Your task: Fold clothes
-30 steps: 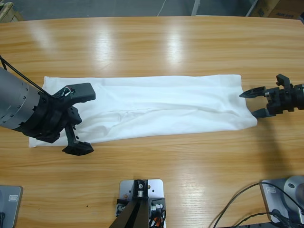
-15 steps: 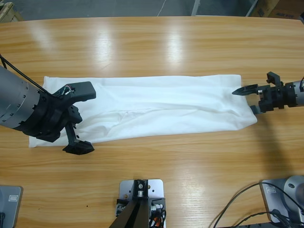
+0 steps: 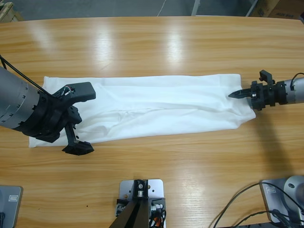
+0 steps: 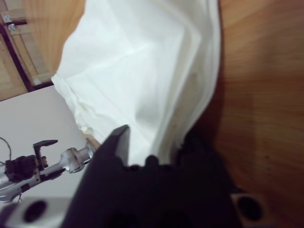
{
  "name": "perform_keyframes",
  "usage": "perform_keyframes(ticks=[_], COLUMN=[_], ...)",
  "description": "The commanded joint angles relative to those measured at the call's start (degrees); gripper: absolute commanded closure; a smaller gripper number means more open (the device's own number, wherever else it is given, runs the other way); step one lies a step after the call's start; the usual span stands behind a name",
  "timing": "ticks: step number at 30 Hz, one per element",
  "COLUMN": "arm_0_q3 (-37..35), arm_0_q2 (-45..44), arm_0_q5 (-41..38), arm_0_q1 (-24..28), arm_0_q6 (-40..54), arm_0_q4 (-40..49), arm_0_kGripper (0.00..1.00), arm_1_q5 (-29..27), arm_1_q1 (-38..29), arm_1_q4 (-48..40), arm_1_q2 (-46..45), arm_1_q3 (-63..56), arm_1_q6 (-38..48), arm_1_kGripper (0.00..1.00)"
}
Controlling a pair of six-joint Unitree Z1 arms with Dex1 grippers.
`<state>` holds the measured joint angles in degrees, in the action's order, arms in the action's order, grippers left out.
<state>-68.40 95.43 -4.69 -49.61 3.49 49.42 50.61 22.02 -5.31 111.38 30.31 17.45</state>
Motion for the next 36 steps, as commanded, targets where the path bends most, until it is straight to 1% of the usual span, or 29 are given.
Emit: perform_keyframes(ticks=[1, 6, 7, 9, 12, 15, 17, 21, 24, 27, 30, 36], arm_0_q3=[0.32, 0.38, 0.32, 0.32, 0.43, 0.38, 0.53, 1.08, 0.90, 1.06, 1.25, 0.94], arm_0_q2=[0.81, 0.90, 0.95, 0.88, 0.67, 0.33, 0.12, 0.30, 0.26, -0.12, -0.07, 0.10], arm_0_q5=[-0.40, -0.40, -0.40, -0.40, -0.40, -0.40, -0.40, -0.47, -0.49, -0.46, -0.44, -0.49], arm_0_q1=[-0.56, -0.51, -0.54, -0.52, -0.54, -0.82, -1.03, -1.19, -1.37, -1.45, -1.45, -1.45], arm_0_q6=[0.11, 0.11, 0.11, 0.11, 0.08, -0.29, -0.59, -0.82, -0.87, -1.03, -1.12, -1.19], arm_0_q4=[0.52, 0.36, 0.31, 0.24, 0.24, 0.24, 0.24, 0.24, 0.15, 0.24, 0.24, 0.15], arm_0_kGripper=[0.059, 0.059, 0.059, 0.059, 0.059, 0.059, 0.059, 0.059, 0.059, 0.059, 0.059, 0.059], arm_1_q5=[-4.21, -4.89, -6.14, -9.53, -17.37, -25.11, -27.62, -32.88, -38.13, -43.67, -47.08, -58.05], arm_1_q1=[-1.02, -2.72, -3.48, -4.95, -8.12, -9.89, -9.89, -9.89, -9.56, -6.47, -3.64, -3.57], arm_1_q4=[0.36, 1.13, 2.06, 6.00, 14.79, 21.70, 23.74, 24.28, 23.68, 23.93, 24.03, 25.97], arm_1_q2=[1.47, -1.91, -3.49, -7.18, -12.58, -14.44, -14.19, -12.33, -10.01, -8.53, -8.11, -9.34], arm_1_q3=[-2.01, -1.50, -1.30, -0.18, 5.11, 11.05, 13.32, 14.89, 15.99, 16.91, 17.31, 18.24], arm_1_q6=[-2.25, -2.25, -2.43, -4.10, -6.38, -8.26, -8.89, -10.76, -11.79, -13.38, -15.28, -17.67], arm_1_kGripper=[1.000, 1.000, 1.000, 1.000, 1.000, 1.000, 1.000, 1.000, 1.000, 1.000, 1.000, 1.000])
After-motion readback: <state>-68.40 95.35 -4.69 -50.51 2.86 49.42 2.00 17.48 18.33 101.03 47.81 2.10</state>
